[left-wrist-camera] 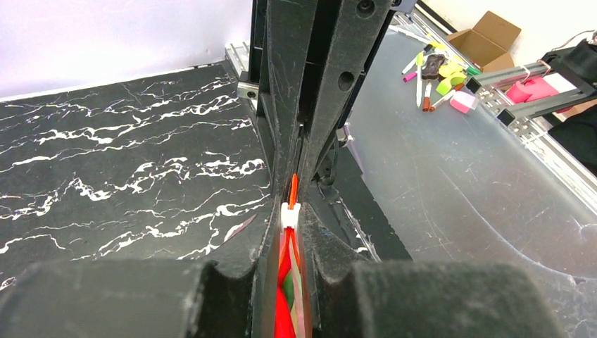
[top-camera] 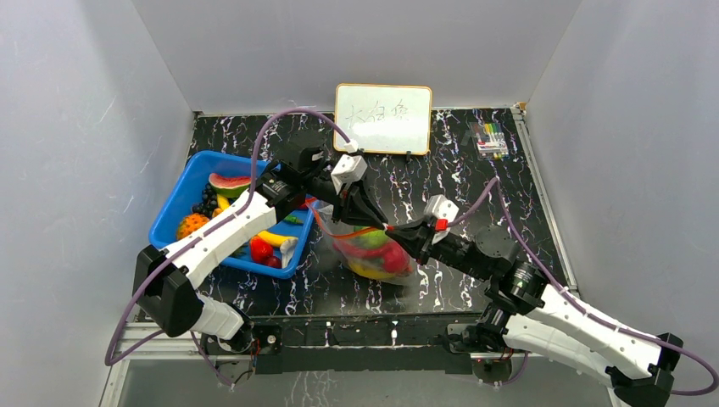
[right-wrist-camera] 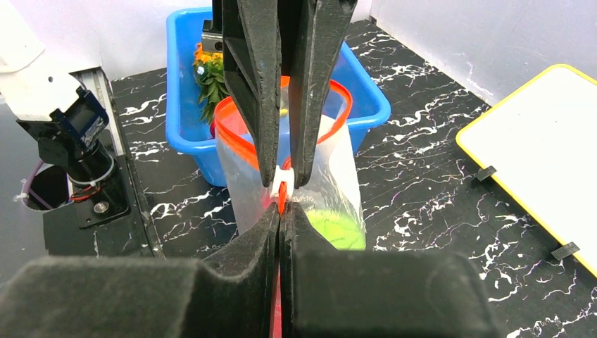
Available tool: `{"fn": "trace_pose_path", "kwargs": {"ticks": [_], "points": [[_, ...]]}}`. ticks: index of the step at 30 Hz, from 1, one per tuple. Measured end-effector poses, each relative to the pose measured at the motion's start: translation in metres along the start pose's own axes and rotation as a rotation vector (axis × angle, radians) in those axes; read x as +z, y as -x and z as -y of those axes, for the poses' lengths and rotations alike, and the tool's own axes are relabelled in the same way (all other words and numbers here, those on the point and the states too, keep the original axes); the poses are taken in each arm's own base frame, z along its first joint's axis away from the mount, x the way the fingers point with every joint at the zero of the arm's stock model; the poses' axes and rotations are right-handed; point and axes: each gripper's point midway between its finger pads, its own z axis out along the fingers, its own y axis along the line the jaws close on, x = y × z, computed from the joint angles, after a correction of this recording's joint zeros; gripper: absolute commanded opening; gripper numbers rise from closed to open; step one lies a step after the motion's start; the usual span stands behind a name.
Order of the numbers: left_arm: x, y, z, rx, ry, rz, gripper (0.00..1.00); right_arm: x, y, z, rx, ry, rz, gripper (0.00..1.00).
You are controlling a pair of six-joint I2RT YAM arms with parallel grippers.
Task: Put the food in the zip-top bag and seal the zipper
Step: Zip the zipper food storage bag at the center of the board.
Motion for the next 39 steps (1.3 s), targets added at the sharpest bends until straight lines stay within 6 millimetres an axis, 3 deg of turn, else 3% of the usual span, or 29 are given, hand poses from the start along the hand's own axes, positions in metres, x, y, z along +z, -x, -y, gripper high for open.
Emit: {"fn": "trace_pose_path", "kwargs": {"ticks": [11,14,17,22,26,30,31,39], "points": [[-0.002,-0.012,-0.001,-0.001,0.027,-0.044,0.01,-0.009,-0.005,0.002,0.000,-0.020,0.004,0.00],[-0.003,-0.014,-0.002,-0.002,0.035,-0.050,0.26,-0.010,-0.006,0.003,0.000,-0.027,-0.001,0.00],[-0.004,-0.014,-0.005,0.000,0.055,-0.052,0.40,-0.010,-0.005,0.003,0.000,-0.027,0.003,0.00],[-0.004,-0.012,-0.007,-0.007,0.066,-0.046,0.48,-0.010,-0.003,0.003,0.000,-0.026,0.012,0.00],[-0.004,-0.011,-0.008,-0.004,0.068,-0.043,0.37,-0.006,-0.004,0.003,0.001,-0.021,0.009,0.00],[-0.003,-0.010,-0.008,-0.006,0.068,-0.040,0.03,-0.001,-0.004,0.001,0.006,-0.010,0.011,0.00],[-0.003,-0.009,-0.008,-0.004,0.066,-0.039,0.00,0.000,-0.004,0.001,0.008,-0.010,0.010,0.00],[-0.007,-0.006,0.001,0.016,0.083,-0.053,0.00,-0.005,0.002,0.004,0.028,-0.032,0.031,0.00]]}}
